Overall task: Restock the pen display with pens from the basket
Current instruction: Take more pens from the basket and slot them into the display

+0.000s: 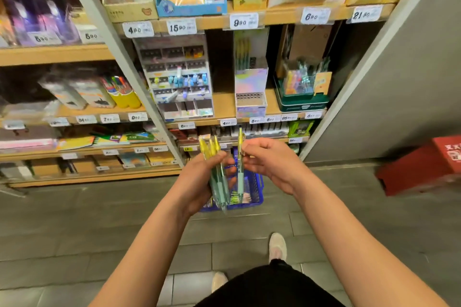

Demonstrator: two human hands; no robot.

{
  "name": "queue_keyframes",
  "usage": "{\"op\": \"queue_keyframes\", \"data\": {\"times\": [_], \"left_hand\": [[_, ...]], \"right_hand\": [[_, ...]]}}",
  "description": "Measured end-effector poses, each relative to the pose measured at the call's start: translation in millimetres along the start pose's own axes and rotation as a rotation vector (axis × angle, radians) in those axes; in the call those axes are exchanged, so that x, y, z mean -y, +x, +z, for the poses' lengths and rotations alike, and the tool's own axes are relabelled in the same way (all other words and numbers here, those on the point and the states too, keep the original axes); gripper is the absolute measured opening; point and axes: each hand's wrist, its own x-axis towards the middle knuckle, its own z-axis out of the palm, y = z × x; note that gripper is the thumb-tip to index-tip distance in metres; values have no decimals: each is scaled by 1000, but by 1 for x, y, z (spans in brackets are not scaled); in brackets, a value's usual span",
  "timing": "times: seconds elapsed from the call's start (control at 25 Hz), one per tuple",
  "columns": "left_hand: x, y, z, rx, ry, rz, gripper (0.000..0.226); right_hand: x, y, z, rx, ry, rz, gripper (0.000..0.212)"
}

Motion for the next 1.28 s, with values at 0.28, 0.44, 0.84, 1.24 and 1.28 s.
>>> {"op": "queue_keyframes", "data": {"times": [0.28, 0.44, 0.84, 1.24, 1.28], "left_hand": [[-19, 59, 79, -25, 105, 88, 23], [-37, 98, 101, -97, 102, 144, 25], [-77, 192, 77, -86, -3, 110, 25], [-86, 358, 22, -13, 72, 175, 42], [-86, 371, 21, -2, 75, 204, 40]], "right_hand": [[43, 41, -70, -14, -7, -16, 8], [65, 75, -100, -4, 3, -35, 9], [75, 174, -105, -46, 98, -17, 13], [47, 316, -104, -118, 215, 0, 7], [45, 329, -106, -90, 215, -3, 8]]}}
